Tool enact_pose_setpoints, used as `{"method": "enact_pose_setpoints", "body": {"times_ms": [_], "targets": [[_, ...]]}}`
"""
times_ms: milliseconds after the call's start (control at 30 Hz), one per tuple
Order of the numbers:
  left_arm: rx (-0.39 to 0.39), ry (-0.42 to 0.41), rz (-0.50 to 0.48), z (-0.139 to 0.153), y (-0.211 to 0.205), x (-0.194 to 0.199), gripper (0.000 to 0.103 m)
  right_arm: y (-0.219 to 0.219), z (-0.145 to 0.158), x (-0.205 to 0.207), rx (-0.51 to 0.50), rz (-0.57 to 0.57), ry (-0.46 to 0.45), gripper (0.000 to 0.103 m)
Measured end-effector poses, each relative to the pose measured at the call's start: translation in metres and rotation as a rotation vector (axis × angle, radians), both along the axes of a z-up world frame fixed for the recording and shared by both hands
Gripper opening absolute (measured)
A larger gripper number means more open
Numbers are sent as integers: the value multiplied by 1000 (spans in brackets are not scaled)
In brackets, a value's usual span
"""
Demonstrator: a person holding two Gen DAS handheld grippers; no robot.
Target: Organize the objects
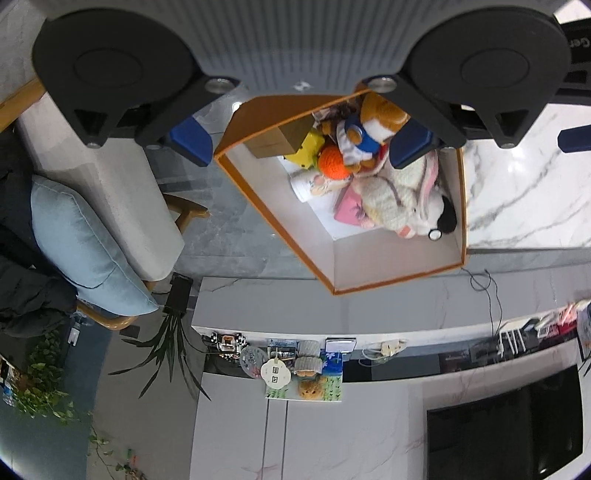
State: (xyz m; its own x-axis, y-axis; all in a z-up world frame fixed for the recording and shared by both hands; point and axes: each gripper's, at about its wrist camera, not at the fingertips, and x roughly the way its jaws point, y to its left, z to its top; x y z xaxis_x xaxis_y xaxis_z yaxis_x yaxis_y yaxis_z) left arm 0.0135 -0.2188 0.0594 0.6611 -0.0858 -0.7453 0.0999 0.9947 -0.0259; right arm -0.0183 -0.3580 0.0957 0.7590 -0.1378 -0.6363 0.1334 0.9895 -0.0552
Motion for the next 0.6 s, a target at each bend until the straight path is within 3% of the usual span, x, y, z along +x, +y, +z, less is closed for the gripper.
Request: {"method": "enact_pose_setpoints", "body": {"times_ms": [600], "targets": [[55,9,70,-8,-5,7,100,2,-19,2,-66,-21,104,102]]}}
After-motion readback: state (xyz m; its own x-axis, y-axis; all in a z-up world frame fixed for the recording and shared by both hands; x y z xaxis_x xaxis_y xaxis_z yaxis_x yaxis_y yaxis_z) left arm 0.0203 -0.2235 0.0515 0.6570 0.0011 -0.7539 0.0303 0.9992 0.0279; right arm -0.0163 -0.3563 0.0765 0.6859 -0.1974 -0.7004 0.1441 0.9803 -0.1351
